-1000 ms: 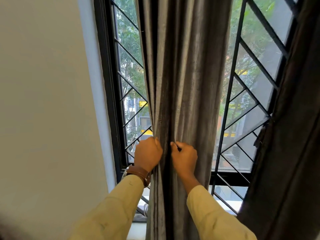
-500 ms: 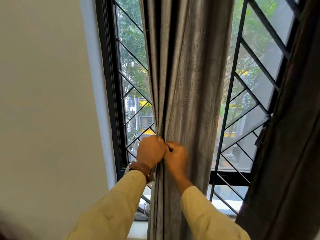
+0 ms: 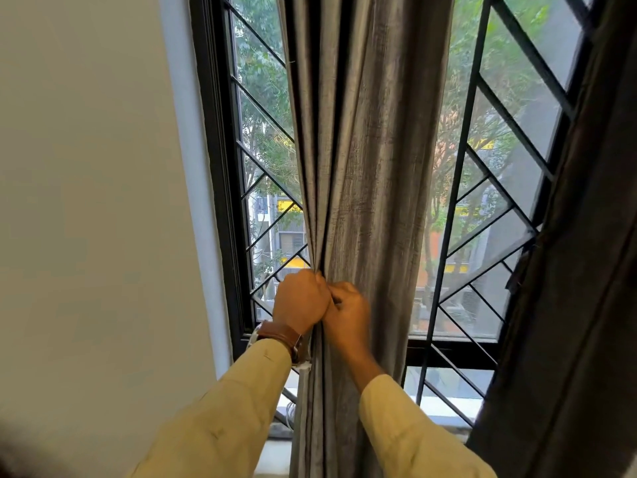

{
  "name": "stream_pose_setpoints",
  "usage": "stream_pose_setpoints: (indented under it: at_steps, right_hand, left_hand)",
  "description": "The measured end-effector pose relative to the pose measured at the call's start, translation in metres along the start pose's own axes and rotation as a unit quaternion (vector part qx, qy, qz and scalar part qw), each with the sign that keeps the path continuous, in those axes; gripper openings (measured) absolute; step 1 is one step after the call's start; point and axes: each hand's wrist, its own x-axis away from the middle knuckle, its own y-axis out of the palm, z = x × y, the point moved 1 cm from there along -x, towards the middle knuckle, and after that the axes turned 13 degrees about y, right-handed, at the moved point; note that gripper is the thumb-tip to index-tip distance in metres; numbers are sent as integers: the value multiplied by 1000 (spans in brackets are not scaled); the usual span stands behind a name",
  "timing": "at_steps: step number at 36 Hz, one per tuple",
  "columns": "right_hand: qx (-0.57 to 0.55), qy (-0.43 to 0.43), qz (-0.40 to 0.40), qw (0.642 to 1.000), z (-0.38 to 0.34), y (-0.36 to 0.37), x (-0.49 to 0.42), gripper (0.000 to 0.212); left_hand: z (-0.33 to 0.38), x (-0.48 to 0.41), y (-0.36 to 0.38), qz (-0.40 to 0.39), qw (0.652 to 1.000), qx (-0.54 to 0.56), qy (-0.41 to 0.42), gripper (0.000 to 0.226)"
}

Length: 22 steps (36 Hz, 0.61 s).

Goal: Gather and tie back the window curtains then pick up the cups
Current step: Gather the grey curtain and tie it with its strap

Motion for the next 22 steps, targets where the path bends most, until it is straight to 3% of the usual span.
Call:
stream_pose_setpoints:
  at_steps: [13,17,20,22]
  right_hand:
    - [86,-33,-18,996,-7,-1,2,21]
    - [101,-24,-18,994,-8,-4,-2,37]
    - [102,11,-26,994,-2,-1,-5,11]
    - [99,14,-24,995,0,1,-6,22]
  left_hand:
    - [0,0,-2,-7,998,54,-32,38]
    - [7,2,-5,-18,996,84,-30,41]
    - [9,4,-5,-28,993,99,-53,45]
    - [8,3,-5,-30,995,83,-56,48]
